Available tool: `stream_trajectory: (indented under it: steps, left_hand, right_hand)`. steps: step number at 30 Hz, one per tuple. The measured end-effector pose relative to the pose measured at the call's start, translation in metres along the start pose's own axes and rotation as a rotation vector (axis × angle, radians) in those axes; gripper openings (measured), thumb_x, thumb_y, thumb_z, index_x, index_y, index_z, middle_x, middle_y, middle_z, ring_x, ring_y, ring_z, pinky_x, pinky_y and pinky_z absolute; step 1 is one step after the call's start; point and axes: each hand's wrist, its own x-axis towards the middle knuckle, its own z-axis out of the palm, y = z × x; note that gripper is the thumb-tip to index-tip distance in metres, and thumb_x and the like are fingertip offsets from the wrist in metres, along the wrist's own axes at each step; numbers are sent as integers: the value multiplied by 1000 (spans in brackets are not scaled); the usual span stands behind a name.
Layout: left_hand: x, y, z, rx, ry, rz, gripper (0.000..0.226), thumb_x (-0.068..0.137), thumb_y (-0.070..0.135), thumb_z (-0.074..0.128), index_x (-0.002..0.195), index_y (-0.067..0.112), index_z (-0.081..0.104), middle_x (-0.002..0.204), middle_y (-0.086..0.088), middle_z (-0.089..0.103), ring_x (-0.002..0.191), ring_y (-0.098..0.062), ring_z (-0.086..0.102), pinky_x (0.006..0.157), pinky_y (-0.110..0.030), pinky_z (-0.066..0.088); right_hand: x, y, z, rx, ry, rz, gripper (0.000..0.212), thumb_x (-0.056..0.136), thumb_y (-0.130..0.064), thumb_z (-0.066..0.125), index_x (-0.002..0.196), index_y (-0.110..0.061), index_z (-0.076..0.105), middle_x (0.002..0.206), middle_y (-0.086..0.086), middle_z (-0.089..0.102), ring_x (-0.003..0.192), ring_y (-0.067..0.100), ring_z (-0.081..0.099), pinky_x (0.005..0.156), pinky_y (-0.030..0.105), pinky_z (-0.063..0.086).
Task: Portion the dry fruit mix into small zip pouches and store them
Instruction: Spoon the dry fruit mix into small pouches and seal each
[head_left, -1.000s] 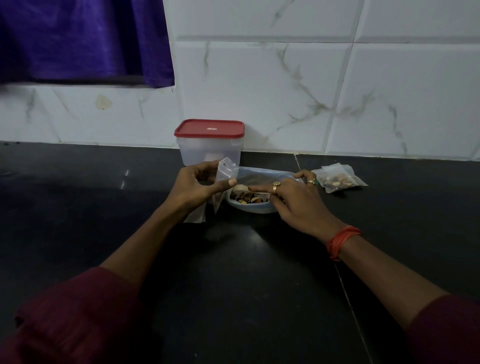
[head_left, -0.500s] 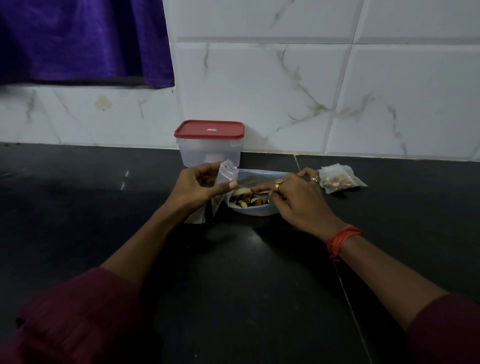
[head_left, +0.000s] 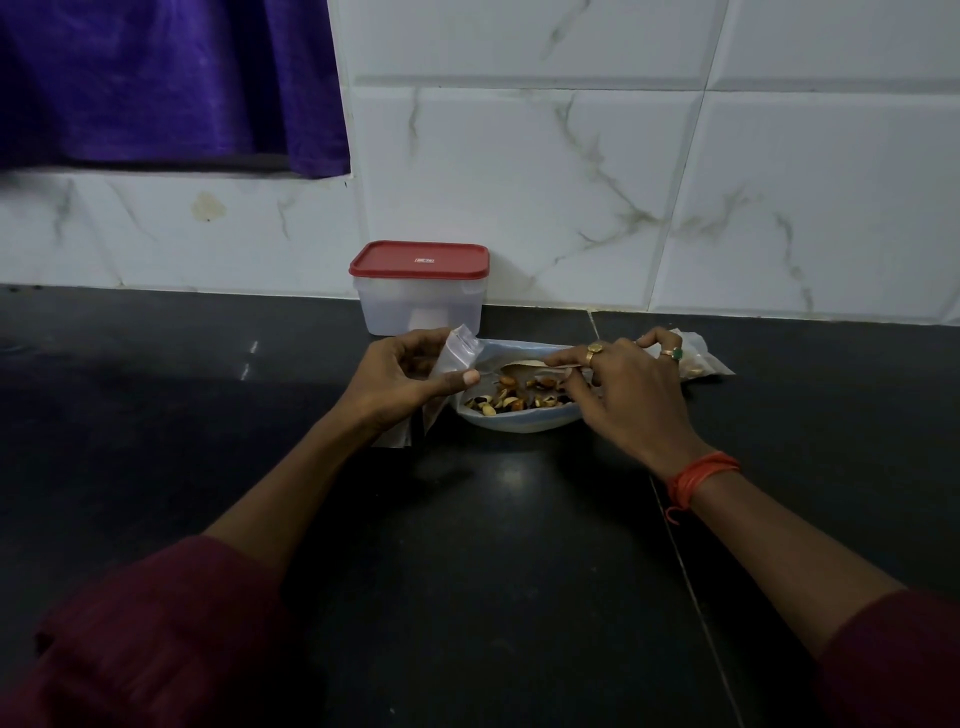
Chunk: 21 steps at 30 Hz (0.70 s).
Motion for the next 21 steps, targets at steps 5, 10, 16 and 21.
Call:
stream_trajectory:
  steps: [5, 10, 16, 21]
  left_hand:
    - [0, 0, 0, 2, -8, 1, 61, 74, 28, 83, 131, 23, 62, 115, 13, 68, 102, 0, 66, 73, -9, 52]
    - [1, 0, 0, 29, -18, 6, 59, 77, 25, 82, 132, 23, 61, 115, 16, 66, 103, 0, 64, 71, -7, 51]
    - [1, -3, 0, 40, -27, 21, 61, 76, 24, 82, 133, 20, 61, 121, 9, 67, 108, -3, 63, 75, -7, 52]
    - [0, -1, 1, 46, -25, 24, 59, 77, 23, 83, 131, 21, 61, 115, 16, 66, 101, 4, 63, 72, -4, 49]
  right_hand:
    - [3, -1, -1, 132, -68, 81, 39, 90, -40, 41, 111, -37, 74, 97, -10, 72, 93, 13, 59, 91, 35, 20]
    - [4, 1, 0, 247, -99, 154, 32, 92, -41, 45, 105, -42, 74, 83, -12, 67, 86, 11, 55, 89, 39, 34]
    - [5, -4, 1, 269, -167, 187, 24, 98, -34, 52, 105, -41, 74, 73, -12, 70, 86, 10, 58, 90, 39, 41]
    - [4, -13, 1, 332, -209, 269, 22, 99, -32, 54, 103, -38, 75, 78, -13, 74, 85, 6, 66, 84, 34, 45]
